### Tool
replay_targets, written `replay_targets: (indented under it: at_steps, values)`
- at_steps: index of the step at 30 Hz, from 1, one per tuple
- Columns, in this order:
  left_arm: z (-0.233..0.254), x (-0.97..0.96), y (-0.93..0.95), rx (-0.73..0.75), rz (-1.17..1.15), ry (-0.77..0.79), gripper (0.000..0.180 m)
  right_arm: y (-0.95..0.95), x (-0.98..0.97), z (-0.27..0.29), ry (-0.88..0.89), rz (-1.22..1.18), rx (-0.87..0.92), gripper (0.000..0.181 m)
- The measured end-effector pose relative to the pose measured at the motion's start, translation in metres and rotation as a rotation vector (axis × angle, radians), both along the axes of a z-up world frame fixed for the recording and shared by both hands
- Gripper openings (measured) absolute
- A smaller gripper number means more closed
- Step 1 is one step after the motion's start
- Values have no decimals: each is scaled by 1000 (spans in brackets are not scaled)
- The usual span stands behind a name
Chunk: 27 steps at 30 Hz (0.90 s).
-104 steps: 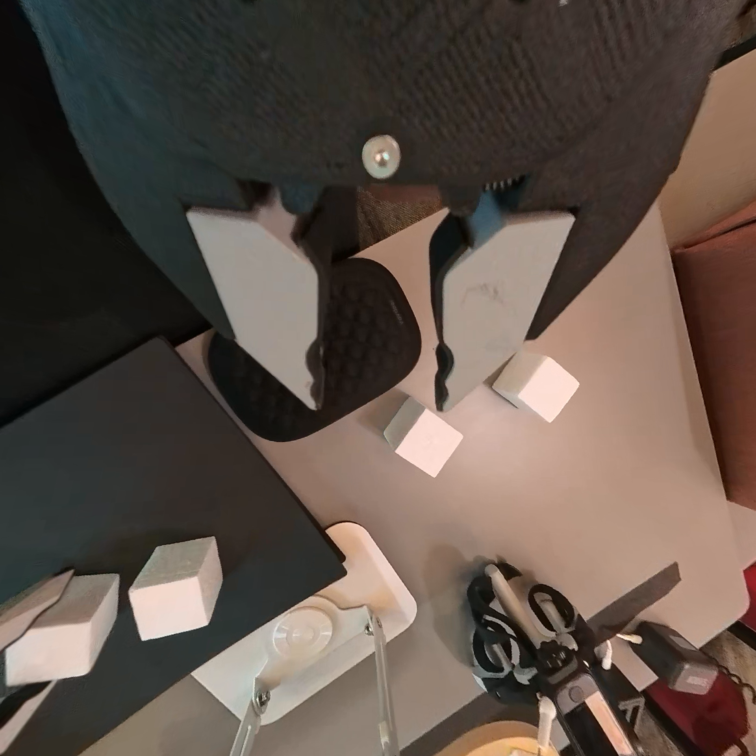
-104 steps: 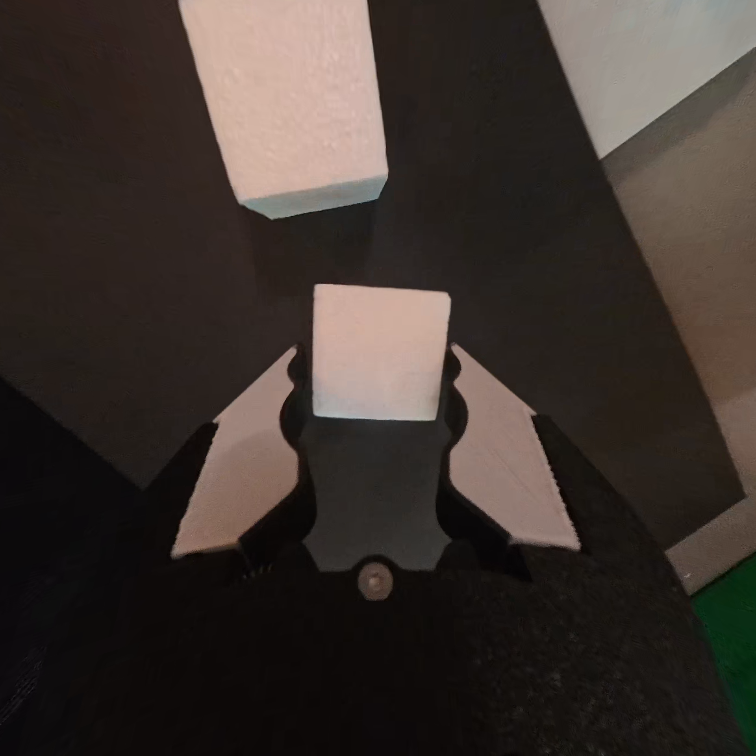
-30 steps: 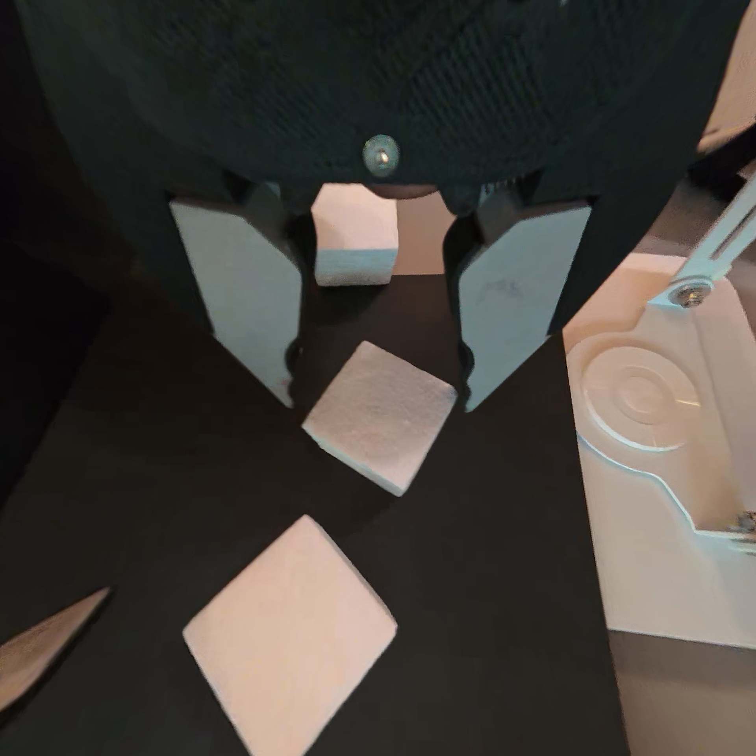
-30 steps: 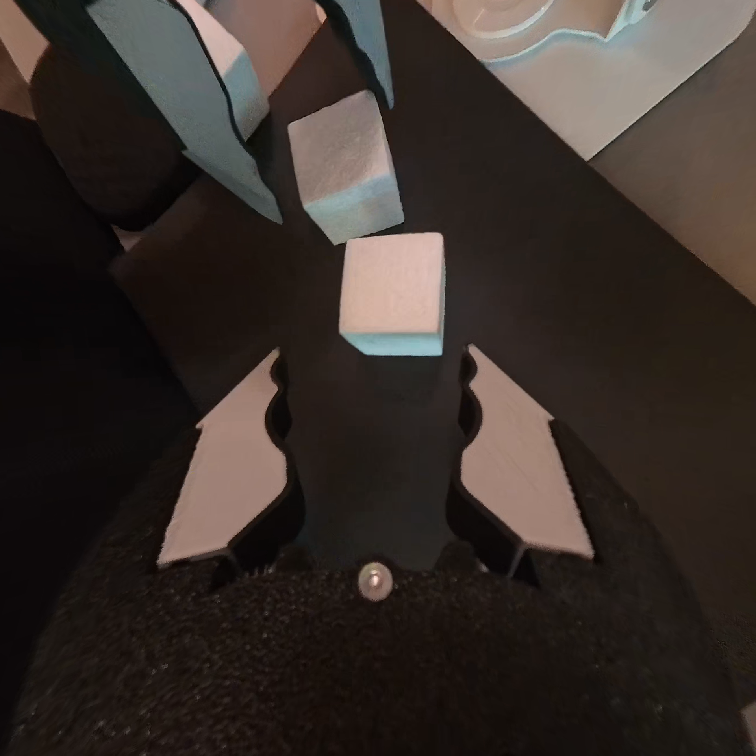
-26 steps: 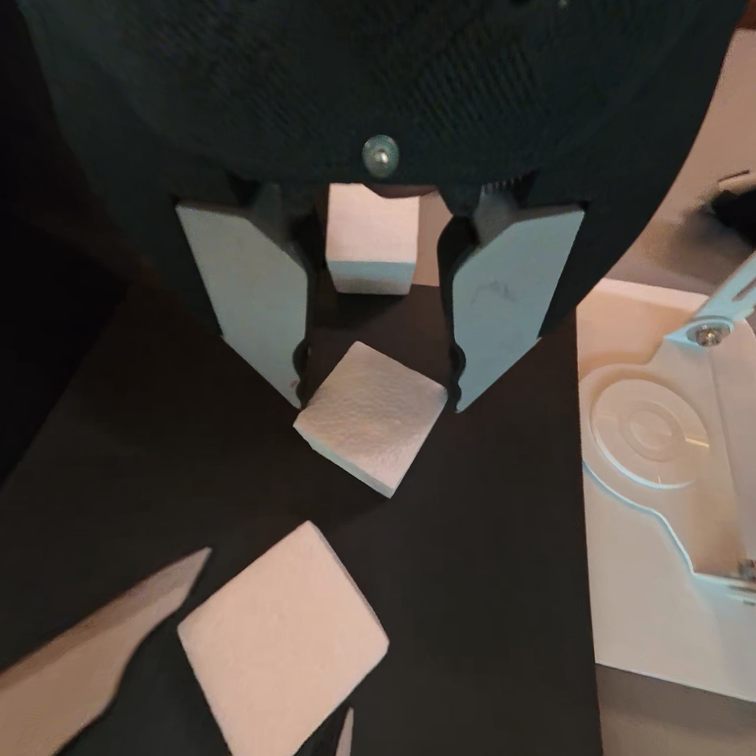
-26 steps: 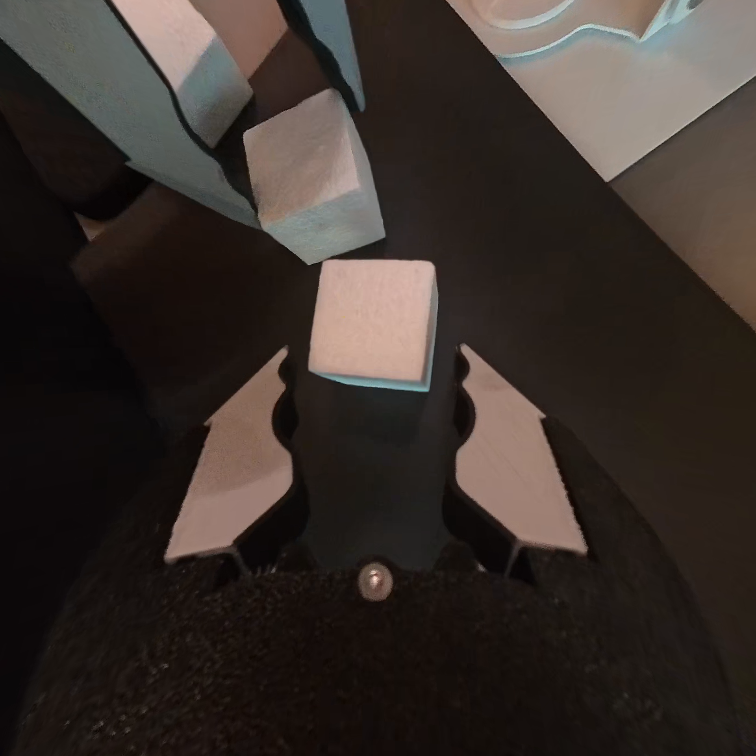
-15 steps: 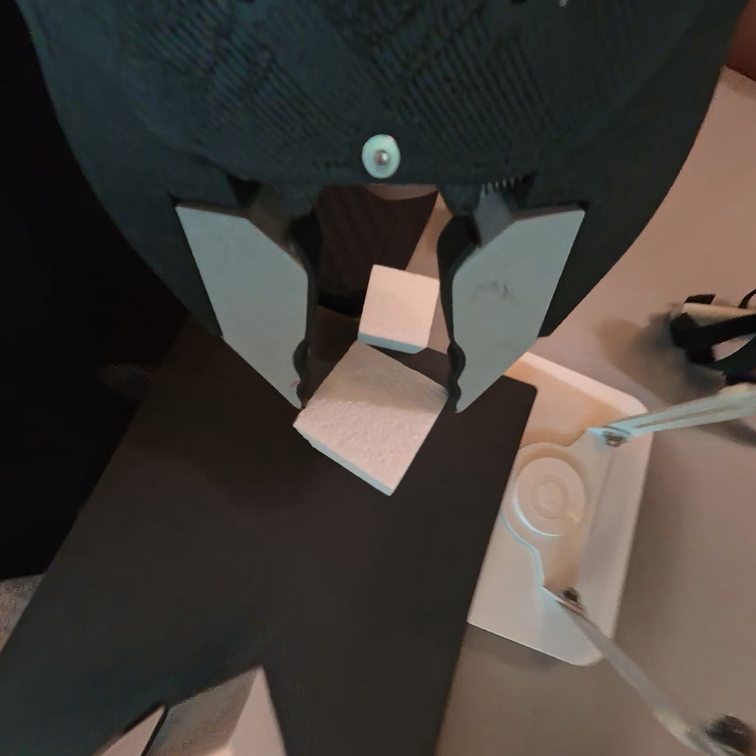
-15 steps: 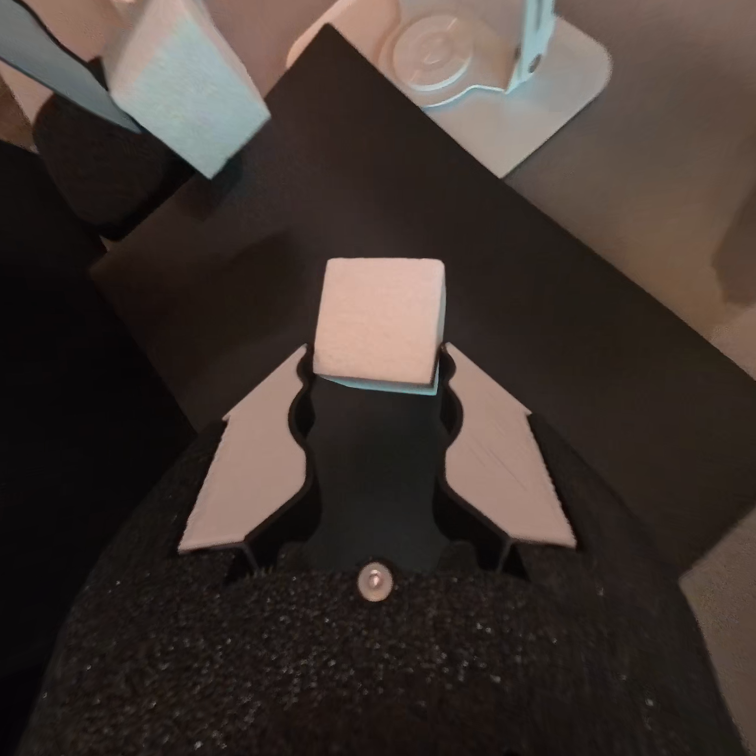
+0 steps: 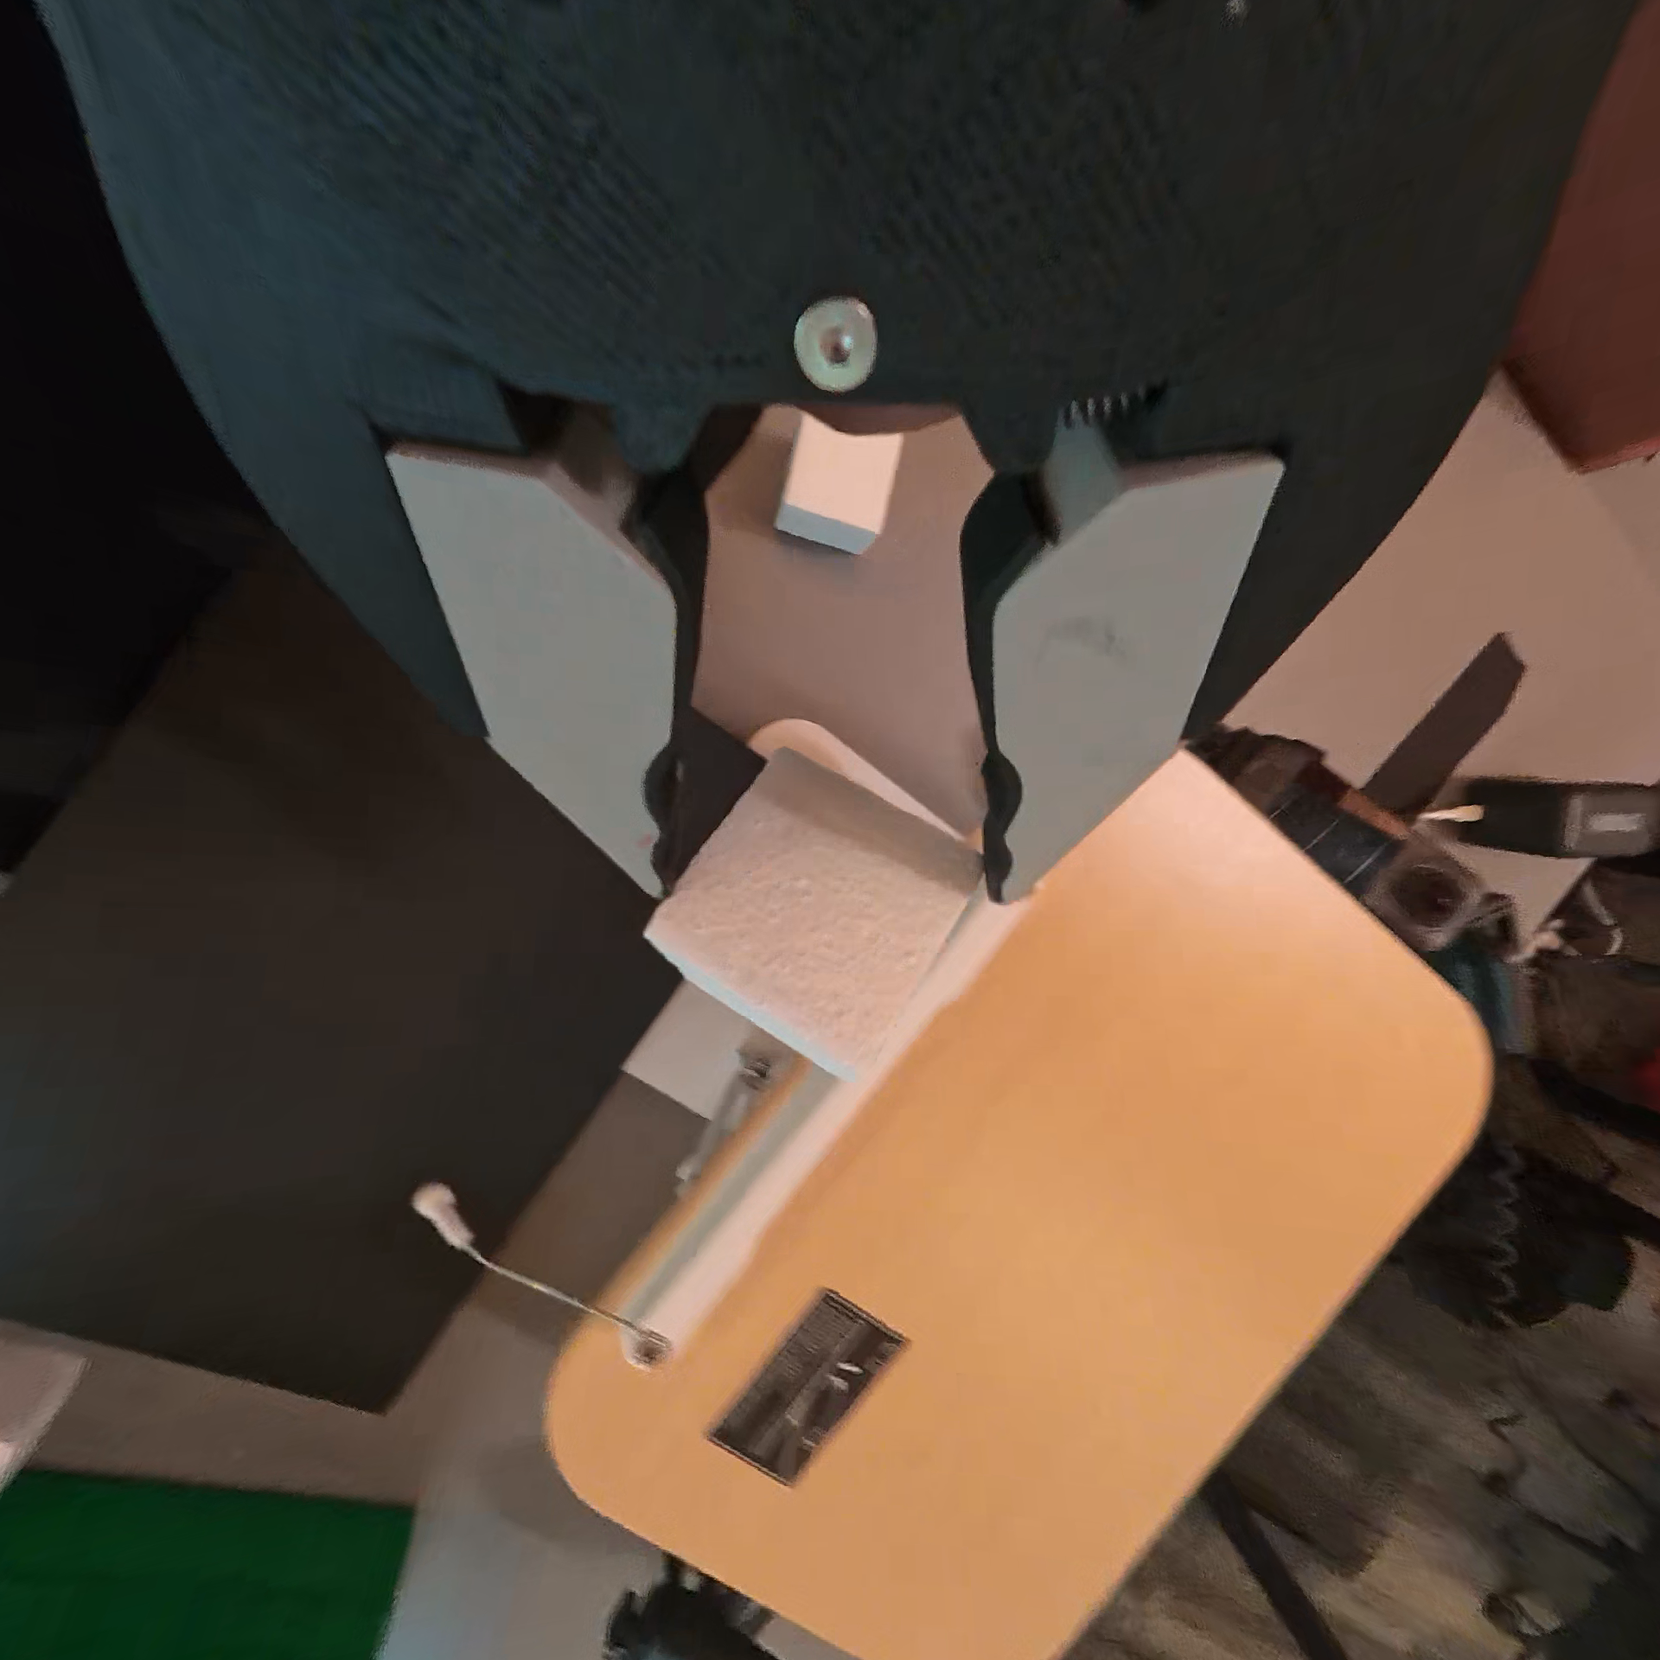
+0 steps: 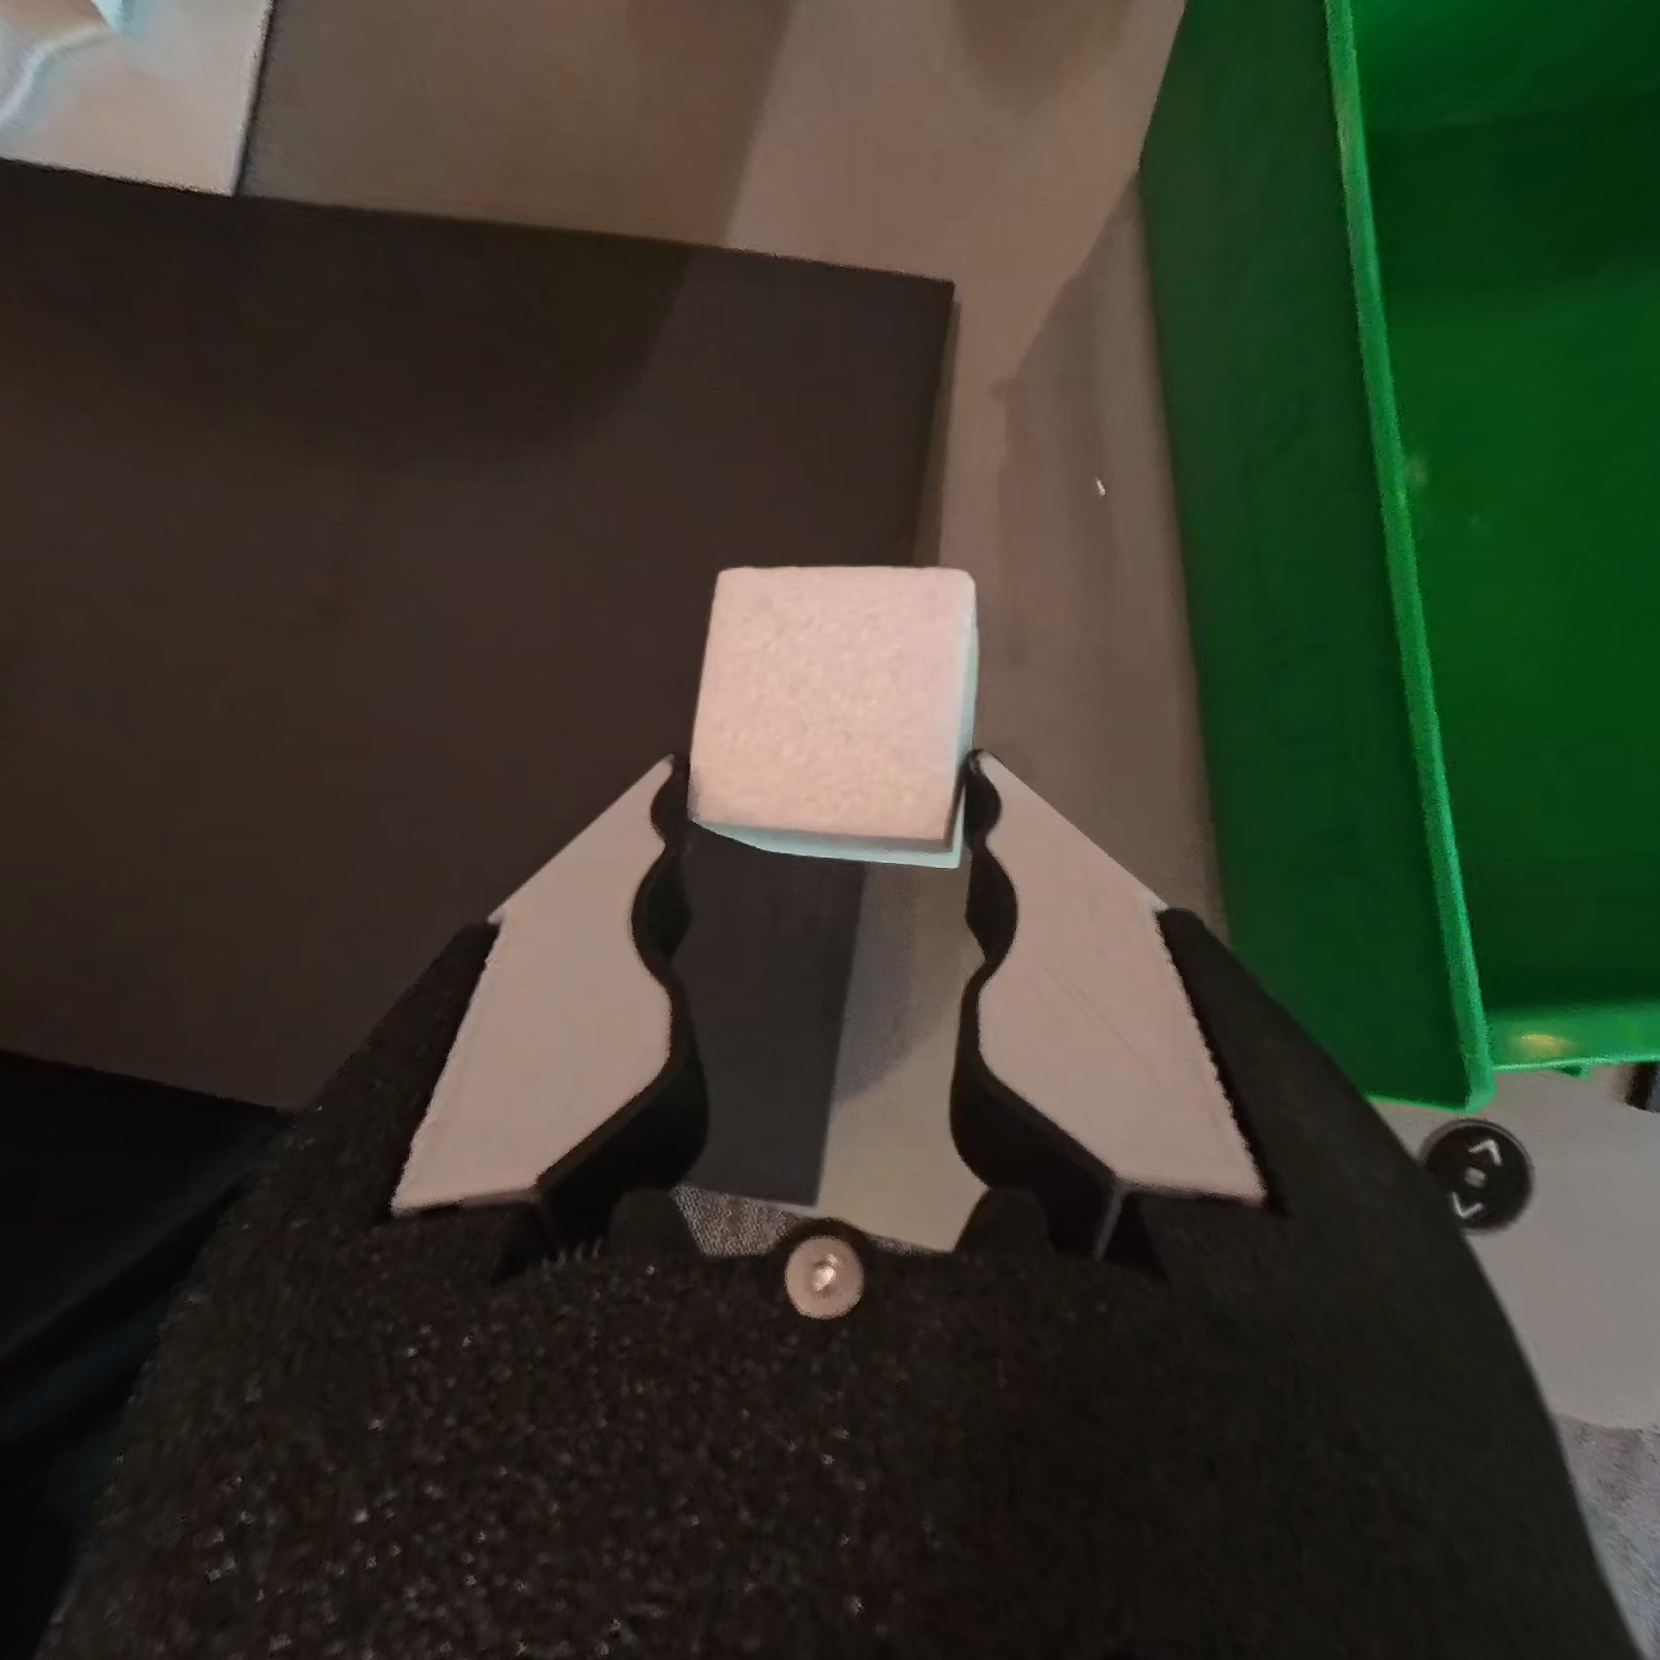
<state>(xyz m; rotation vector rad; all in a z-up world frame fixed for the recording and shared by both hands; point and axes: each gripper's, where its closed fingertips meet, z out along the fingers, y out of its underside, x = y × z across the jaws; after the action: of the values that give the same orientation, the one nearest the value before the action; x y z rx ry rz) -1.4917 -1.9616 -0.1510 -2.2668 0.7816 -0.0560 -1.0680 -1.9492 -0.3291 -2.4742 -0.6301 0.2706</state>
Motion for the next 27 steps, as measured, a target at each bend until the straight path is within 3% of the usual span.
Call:
replay_targets:
  at_steps: [7, 15, 27]
  values:
    - [9, -40, 86, -65, 129, 36, 66, -19, -34, -2, 14, 36, -28, 60]
    - [-42, -42, 112, -226, 132, 112, 66, -37, -20, -17, -5, 4, -64, 59]
    - [-53, -43, 104, -244, 153, 108, 64, -37, -27, -25, 30, 31, -85, 60]
